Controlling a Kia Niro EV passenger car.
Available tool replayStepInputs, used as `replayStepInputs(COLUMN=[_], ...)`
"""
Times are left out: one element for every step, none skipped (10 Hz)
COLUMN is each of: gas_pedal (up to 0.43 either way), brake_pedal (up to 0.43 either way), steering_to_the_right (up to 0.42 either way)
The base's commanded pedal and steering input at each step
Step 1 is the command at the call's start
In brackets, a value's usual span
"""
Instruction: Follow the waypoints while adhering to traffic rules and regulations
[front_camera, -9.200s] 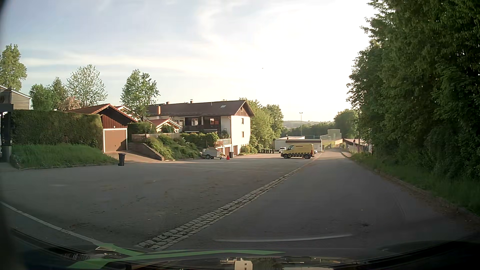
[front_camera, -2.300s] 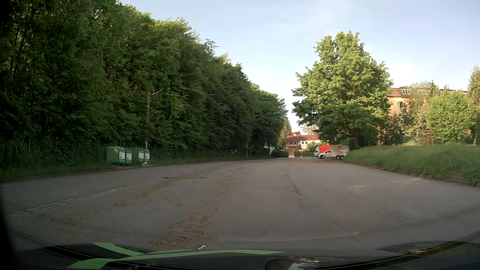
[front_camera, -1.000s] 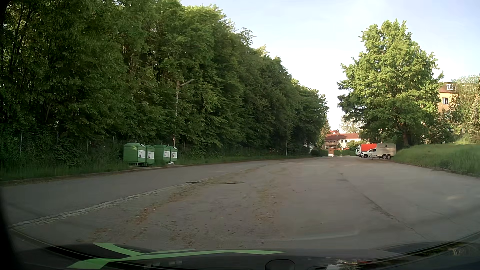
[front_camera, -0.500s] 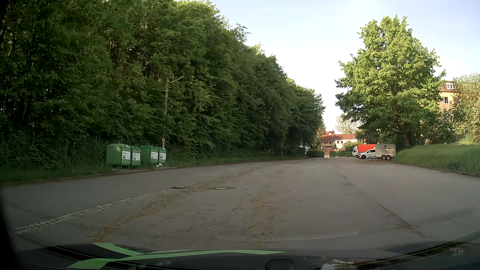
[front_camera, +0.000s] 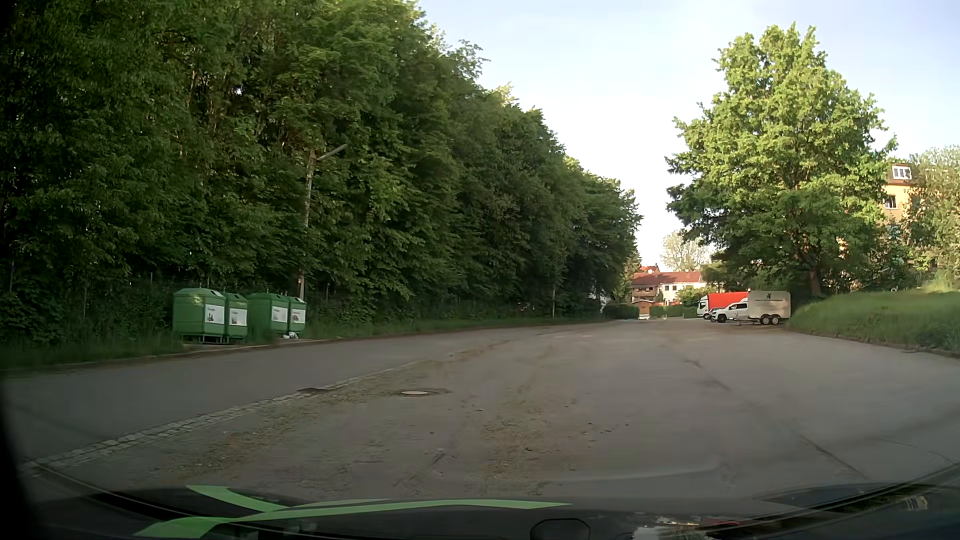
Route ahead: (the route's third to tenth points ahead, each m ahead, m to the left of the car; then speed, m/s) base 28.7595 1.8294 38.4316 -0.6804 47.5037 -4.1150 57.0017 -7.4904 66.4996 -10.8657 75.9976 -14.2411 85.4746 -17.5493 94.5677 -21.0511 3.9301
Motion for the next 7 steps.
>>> replayStepInputs(gas_pedal=[0.228, 0.228, 0.228, 0.228, 0.228, 0.228, 0.228], brake_pedal=[0.000, 0.000, 0.000, 0.000, 0.000, 0.000, 0.000], steering_to_the_right=[0.048, 0.047, 0.046, 0.044, 0.044, 0.043, 0.040])
